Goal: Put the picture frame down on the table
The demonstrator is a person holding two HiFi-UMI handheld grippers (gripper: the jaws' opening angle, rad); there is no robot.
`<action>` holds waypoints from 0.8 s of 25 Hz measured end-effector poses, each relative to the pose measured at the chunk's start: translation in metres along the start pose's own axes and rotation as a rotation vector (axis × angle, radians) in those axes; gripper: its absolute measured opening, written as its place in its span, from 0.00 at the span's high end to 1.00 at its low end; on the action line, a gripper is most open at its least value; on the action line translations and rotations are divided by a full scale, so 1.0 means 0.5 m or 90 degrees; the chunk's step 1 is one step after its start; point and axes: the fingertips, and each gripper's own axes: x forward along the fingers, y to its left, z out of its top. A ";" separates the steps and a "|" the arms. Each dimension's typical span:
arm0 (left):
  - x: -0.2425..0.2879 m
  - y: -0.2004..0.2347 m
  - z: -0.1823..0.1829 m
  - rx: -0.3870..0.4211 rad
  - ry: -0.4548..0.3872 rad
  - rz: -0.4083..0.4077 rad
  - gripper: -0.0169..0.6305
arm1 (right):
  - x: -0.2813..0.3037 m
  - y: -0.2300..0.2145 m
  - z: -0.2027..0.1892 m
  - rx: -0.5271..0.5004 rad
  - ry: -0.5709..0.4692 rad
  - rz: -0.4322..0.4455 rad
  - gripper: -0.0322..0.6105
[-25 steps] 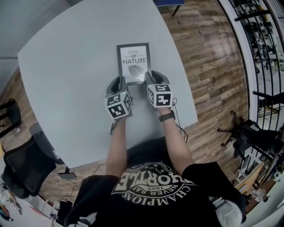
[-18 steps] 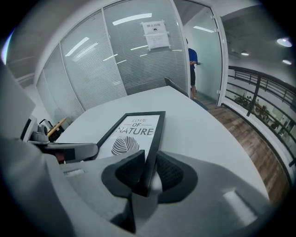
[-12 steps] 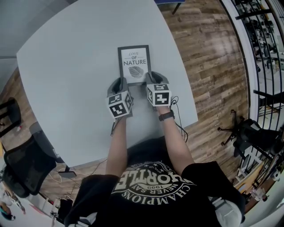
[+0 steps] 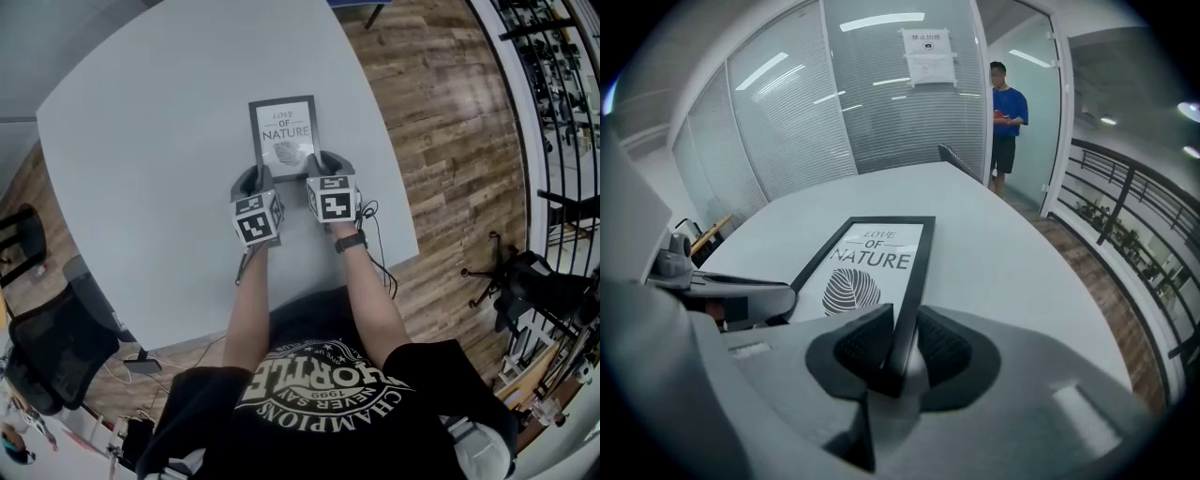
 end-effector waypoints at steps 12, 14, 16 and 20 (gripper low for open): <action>-0.021 0.000 0.000 0.027 -0.003 -0.022 0.82 | -0.024 0.019 0.000 0.003 -0.023 0.016 0.77; -0.046 -0.006 0.014 0.031 -0.019 -0.022 0.81 | -0.053 0.023 0.017 0.004 -0.047 0.016 0.77; -0.073 -0.017 0.031 0.036 -0.039 -0.023 0.81 | -0.087 0.025 0.033 0.009 -0.073 0.017 0.77; -0.135 -0.050 0.055 0.050 -0.080 -0.042 0.81 | -0.161 0.033 0.053 0.014 -0.120 0.019 0.77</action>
